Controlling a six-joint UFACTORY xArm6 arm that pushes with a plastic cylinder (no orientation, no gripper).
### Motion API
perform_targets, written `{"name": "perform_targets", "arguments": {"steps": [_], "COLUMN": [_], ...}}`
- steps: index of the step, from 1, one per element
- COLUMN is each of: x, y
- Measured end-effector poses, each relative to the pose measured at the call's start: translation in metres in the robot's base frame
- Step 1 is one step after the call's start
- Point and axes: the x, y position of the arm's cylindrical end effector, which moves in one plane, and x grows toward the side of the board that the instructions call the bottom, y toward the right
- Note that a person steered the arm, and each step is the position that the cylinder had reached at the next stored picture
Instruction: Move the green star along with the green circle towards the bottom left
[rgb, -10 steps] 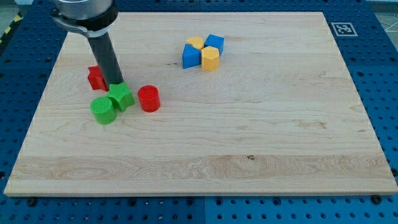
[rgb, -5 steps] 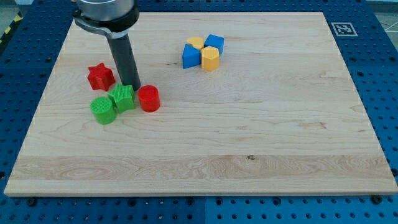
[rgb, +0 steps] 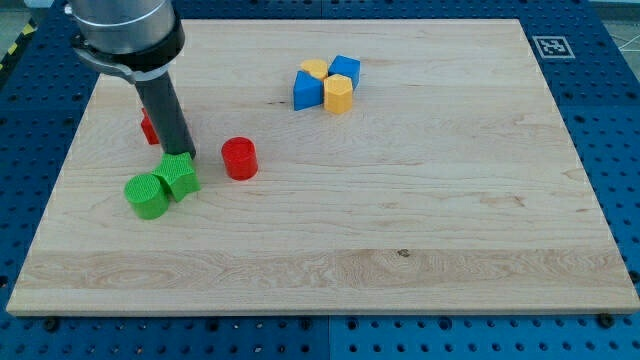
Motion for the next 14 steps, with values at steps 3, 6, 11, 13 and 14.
{"name": "perform_targets", "arguments": {"steps": [3,6,11,13,14], "x": [0.000,0.000,0.024,0.024,0.024], "y": [0.007,0.028,-0.020,-0.029,-0.029]}}
